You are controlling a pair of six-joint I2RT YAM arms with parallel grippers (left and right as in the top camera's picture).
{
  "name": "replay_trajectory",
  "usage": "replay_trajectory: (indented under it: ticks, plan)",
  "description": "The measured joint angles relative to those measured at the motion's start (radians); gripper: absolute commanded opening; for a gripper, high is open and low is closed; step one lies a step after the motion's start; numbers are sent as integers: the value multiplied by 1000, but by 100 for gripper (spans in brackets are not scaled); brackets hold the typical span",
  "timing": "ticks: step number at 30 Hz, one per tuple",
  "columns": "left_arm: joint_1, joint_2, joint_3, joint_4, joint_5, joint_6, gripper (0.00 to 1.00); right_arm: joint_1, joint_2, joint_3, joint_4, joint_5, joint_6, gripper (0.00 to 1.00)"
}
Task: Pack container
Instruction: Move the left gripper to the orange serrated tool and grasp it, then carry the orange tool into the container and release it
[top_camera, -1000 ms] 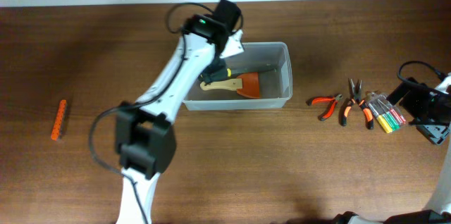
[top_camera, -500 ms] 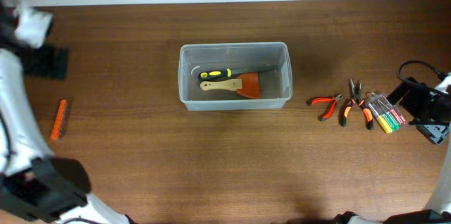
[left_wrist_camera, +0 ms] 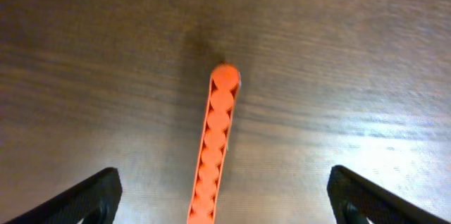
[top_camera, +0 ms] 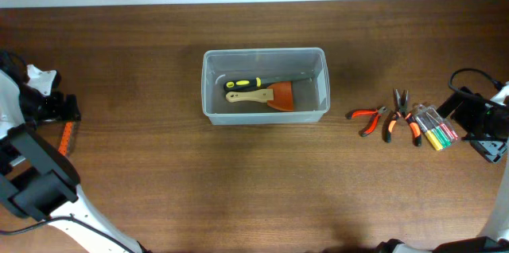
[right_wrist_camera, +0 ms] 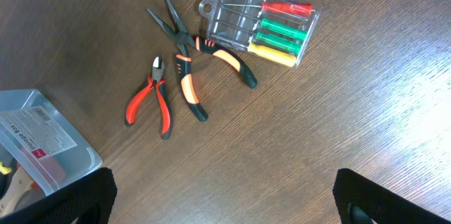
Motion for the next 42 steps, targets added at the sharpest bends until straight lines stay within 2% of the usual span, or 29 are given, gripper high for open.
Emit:
replay_trajectory:
  ticks: [3,9,15,17,21,26,30,37,42]
  plan:
    - [0,38,1,8,-11,1,80,0,0,0,0,0,0,99]
    - [0,128,0,13,-28,8,74,0,0,0,-2,0,0,98]
    - [0,136,0,31,-58,7,65,0,0,0,-7,0,0,98]
    - [0,136,0,38,-63,8,57,0,0,0,-7,0,-1,99]
    - [0,136,0,42,-71,13,27,0,0,0,-8,0,0,99]
    - [0,136,0,42,-74,14,19,0,0,0,-8,0,0,99]
    - [-4,136,0,38,-76,7,2,0,0,0,-8,0,0,99]
    - [-69,136,52,-85,-81,-1,2,0,0,0,-8,0,0,99]
    - [-213,132,306,-191,-86,0,2,0,0,0,-8,0,0,99]
